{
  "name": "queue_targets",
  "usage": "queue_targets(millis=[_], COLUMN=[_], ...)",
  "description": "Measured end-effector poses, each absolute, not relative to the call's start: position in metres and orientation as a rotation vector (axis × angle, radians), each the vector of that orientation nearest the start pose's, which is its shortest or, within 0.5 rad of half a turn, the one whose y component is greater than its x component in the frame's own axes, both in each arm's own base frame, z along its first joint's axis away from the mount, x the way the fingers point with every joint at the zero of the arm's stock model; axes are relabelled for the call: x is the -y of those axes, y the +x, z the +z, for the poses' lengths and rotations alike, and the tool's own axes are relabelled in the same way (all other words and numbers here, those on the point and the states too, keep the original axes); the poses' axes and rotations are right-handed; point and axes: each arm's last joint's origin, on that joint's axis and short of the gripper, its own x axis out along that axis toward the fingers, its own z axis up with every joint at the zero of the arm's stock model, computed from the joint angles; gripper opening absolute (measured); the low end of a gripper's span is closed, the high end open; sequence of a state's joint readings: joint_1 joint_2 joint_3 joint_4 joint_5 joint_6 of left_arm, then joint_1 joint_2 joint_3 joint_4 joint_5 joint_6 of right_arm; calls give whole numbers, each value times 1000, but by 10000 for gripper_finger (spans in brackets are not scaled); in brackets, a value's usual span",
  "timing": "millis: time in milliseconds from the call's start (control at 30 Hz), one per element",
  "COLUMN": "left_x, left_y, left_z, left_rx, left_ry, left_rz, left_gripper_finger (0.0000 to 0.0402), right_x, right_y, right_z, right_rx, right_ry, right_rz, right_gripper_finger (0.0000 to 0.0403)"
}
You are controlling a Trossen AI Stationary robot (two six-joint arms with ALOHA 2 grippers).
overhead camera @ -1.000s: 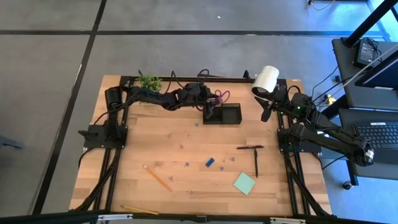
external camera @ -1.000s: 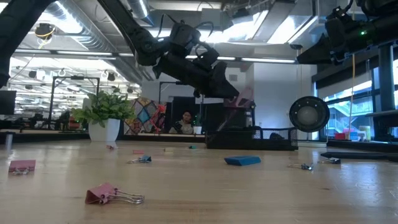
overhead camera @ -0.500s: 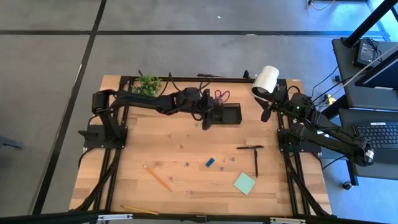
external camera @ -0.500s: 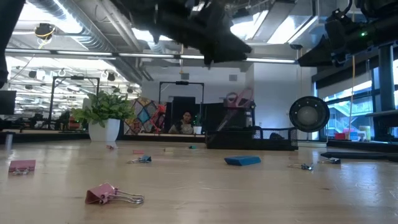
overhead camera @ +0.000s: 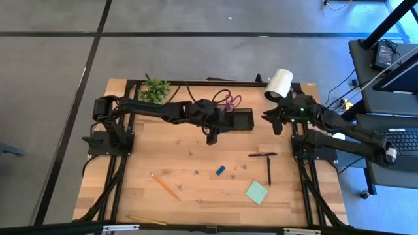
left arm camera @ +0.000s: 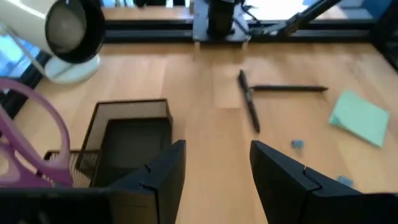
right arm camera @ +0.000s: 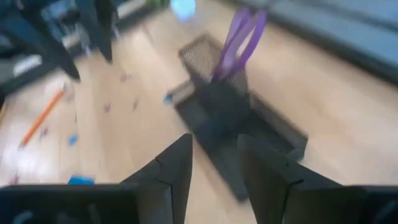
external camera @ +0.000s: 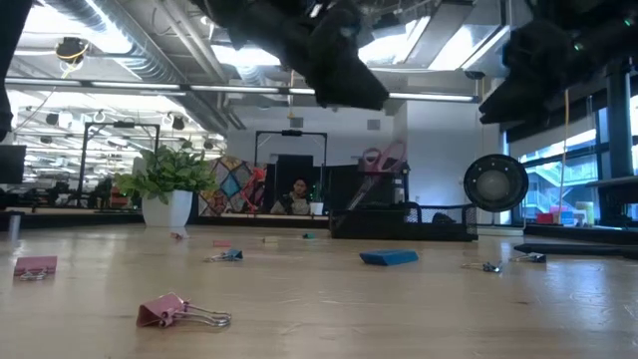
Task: Pick and place office supplies into organizer
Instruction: Put the bottom black pen into the black desk organizer
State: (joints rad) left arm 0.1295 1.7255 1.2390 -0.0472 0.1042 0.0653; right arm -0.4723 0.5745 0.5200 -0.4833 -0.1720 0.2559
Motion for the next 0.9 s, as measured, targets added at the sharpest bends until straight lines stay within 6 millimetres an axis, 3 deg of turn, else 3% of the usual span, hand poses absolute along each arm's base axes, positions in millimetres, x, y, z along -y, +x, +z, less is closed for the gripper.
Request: queue_targets(millis=[167,300,400,667,900], left_x=[-48,-52,-56,-53,-49], left_y=[359,323,292,223,195], left_z=[276,289,290,267,257], left_rx=[-466,-410,-361,-226,-180], left_ry=[-20,-25,-60,-79,-94], left_rz=[-27,28,85,160,176], left_gripper_finger=[170,169,169,169,169], right_x=[53,48,41,16,-20], right_y=[131,134,137,144,166], right_z=[282,309,315,273,237], right_rx=[-660,-782,-870,-1162,-1212], right_ry=[470,670,820,1151,1261], right_rz=[-435,-570,-641,-873,-839], right_gripper_finger=[133,133,133,133,133])
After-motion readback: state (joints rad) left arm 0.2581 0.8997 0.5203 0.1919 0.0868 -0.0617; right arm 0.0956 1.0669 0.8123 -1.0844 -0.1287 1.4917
